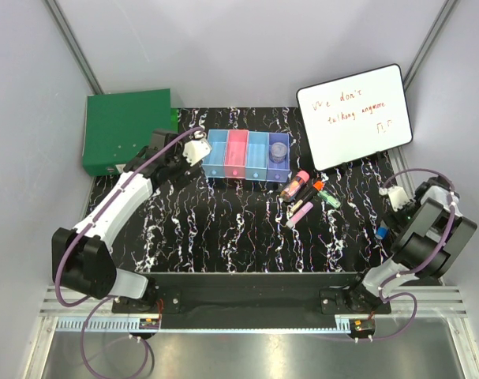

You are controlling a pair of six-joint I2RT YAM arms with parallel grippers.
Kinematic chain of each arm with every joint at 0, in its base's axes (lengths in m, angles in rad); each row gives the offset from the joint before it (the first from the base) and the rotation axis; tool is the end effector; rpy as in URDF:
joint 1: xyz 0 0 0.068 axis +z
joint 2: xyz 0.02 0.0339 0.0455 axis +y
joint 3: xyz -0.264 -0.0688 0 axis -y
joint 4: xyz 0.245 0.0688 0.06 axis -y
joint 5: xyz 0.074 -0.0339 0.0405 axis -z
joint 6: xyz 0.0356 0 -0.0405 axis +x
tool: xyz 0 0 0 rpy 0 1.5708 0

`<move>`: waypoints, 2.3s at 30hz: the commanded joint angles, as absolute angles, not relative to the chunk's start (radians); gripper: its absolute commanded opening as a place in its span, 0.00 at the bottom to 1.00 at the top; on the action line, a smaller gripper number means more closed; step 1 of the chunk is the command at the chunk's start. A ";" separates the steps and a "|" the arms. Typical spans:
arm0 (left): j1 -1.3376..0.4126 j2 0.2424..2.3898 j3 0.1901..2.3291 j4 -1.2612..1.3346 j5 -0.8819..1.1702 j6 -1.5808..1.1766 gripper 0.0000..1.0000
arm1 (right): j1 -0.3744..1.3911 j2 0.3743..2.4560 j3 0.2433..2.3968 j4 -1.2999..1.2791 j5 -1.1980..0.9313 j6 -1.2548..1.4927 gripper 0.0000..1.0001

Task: Sort the stationery into containers
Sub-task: Move the stationery to the center of the board, then pick up the stationery from the center of the board.

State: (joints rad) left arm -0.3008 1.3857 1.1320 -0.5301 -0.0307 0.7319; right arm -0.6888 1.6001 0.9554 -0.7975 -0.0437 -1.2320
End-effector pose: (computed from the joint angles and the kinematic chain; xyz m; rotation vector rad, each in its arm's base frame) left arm 0.2880 -0.0882 0.2922 1.1558 2.0664 0.2457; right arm 0.2123 -0.1727 0.1694 -0.8169 2.9175 -0.1219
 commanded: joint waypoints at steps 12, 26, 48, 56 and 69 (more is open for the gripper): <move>-0.305 1.399 1.144 -0.512 -0.045 0.709 0.99 | -0.482 1.629 0.983 -0.775 -0.113 -1.143 0.71; -0.305 1.393 1.134 -0.506 -0.037 0.700 0.99 | -0.356 1.670 0.999 -0.670 -0.103 -1.043 0.69; -0.304 1.384 1.118 -0.454 -0.037 0.729 0.99 | -0.221 1.798 1.368 -1.088 -0.400 -0.673 0.66; -0.304 1.384 1.135 -0.448 -0.044 0.759 0.99 | -0.143 1.740 1.235 -1.059 -0.380 -0.615 0.64; -0.304 1.391 1.144 -0.443 -0.035 0.752 0.99 | -0.124 1.693 1.108 -0.971 -0.328 -0.600 0.64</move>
State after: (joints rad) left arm -0.3008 1.4029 1.0935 -0.4908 -0.0319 0.7452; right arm -0.1390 1.7233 1.1145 -1.0248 -0.3485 -0.6205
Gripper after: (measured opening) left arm 0.987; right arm 0.639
